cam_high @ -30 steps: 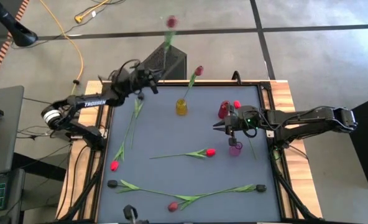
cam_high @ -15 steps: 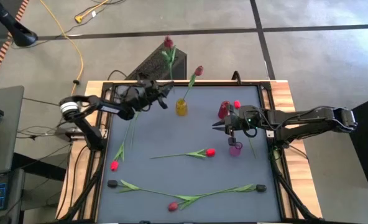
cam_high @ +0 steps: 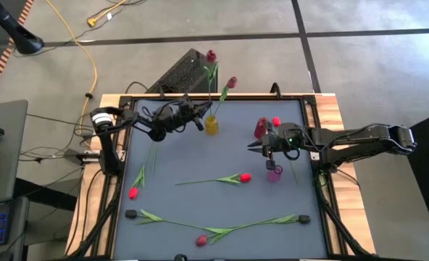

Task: Sort flowers into vase by color
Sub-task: Put the top pink flower into the yellow vase

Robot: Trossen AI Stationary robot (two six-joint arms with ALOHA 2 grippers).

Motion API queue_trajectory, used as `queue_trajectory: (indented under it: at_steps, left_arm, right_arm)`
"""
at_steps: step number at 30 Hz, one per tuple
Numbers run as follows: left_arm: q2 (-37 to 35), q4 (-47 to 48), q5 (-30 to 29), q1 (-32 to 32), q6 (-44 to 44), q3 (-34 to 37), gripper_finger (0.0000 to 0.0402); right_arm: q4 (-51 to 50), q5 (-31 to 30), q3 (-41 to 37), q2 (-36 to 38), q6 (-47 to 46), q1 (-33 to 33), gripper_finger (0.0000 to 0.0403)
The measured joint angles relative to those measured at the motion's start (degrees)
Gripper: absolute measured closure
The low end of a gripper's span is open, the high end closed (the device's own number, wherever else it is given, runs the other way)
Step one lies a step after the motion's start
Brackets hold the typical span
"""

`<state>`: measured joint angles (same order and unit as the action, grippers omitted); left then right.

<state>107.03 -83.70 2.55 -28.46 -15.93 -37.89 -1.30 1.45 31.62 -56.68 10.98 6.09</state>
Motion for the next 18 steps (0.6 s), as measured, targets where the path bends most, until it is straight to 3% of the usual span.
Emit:
queue_trajectory:
  at_steps: [11,18]
  left_arm:
    - [1.03,2.55,0.01,0.21,0.89,-0.04,0.0401]
    - [1.02,8.86,-0.44,0.19,1.26,-0.04,0.0401]
  right_arm:
    - [-0.02,0.00,0.00,0.00,0.00,0.00,0.0321]
    - [-0.01,0.02,0.00,0.01,0.00,0.00,0.0321]
